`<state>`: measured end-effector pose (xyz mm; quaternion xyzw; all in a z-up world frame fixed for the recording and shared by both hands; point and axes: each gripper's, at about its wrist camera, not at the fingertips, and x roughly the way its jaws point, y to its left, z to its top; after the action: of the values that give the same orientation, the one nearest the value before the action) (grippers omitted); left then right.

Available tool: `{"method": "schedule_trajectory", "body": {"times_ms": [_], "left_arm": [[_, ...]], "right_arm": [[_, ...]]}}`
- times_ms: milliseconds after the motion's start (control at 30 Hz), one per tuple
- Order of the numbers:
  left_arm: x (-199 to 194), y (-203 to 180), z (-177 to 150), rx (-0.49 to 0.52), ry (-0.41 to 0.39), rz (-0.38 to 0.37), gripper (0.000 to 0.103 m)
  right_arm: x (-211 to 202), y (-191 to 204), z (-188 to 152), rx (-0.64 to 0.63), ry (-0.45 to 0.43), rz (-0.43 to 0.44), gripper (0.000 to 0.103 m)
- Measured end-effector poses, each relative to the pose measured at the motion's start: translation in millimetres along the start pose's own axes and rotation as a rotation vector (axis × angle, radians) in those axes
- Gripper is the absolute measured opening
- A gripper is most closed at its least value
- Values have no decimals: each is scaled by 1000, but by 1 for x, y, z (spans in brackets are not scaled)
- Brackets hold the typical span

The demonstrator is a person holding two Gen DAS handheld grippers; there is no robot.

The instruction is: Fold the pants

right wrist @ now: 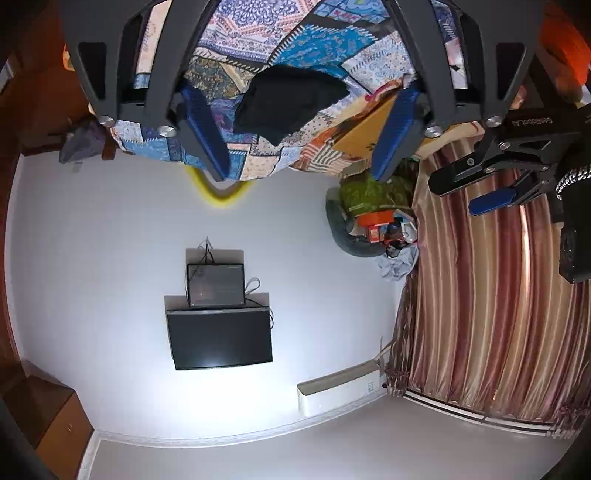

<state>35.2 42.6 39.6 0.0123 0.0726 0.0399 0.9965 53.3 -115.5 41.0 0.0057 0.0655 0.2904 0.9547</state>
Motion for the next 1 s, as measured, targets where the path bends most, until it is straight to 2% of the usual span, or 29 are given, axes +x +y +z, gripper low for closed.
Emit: {"method": "schedule_trajectory", "body": {"times_ms": [133,433,867,1000], "left_arm": [[-1,0,-4,-6,9,5,103],[0,-3,-7,6,4,13,103],[7,-2,-13,-21,25,-10,103],[8,-1,-15,-21,29,-6,103]], "right_arm": [[2,-2,2,7,5,-11,91],[1,-11,-9,29,30,-21,92],[-6,-11,-16,29,42,-27,97],[-8,-12,-15,27,42,-33,102]]}}
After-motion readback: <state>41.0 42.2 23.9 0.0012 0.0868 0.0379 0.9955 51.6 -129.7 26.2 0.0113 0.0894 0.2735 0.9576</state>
